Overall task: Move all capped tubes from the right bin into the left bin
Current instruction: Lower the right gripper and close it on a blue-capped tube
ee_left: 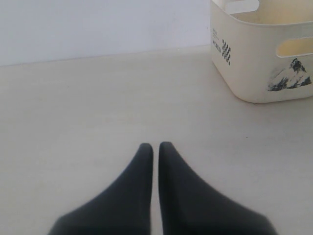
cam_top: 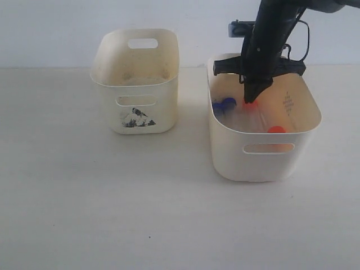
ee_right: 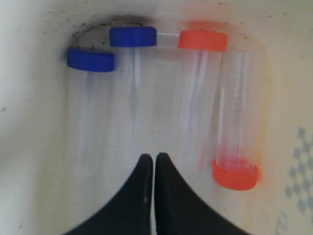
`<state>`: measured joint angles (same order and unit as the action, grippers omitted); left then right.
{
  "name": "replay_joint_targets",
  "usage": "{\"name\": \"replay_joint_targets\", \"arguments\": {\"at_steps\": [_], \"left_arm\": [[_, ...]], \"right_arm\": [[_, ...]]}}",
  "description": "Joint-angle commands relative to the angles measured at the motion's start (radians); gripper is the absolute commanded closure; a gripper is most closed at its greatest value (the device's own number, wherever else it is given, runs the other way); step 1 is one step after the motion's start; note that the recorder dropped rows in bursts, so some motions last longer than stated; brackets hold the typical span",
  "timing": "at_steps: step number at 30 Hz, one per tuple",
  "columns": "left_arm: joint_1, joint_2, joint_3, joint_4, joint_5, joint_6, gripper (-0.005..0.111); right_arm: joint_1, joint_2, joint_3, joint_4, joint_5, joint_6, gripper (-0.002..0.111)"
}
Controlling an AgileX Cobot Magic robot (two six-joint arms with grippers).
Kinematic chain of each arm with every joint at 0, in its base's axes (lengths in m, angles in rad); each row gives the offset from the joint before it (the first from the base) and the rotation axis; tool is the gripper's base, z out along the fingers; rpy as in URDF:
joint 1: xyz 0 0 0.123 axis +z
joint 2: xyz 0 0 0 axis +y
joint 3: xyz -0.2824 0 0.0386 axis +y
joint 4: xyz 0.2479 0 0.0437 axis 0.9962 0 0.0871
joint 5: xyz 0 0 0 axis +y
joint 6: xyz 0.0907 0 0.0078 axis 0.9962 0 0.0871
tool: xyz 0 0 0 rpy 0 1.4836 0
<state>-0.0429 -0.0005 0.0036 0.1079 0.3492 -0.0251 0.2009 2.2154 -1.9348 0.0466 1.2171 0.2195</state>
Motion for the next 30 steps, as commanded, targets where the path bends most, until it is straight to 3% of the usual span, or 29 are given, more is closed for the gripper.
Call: {"name": "replay_joint_targets", "arguments": {"at_steps": [1, 30], "left_arm": [[-0.002, 0.0, -0.004, -0.011, -0.009, -0.01, 0.102], [-0.002, 0.0, -0.004, -0.011, -0.009, -0.01, 0.102]], "right_arm": [[-0.005, 0.017, -0.008, -0.012, 0.004, -0.023, 0.107], [-0.005, 0.018, 0.12, 0.044, 0.004, -0.031, 0.107]]}}
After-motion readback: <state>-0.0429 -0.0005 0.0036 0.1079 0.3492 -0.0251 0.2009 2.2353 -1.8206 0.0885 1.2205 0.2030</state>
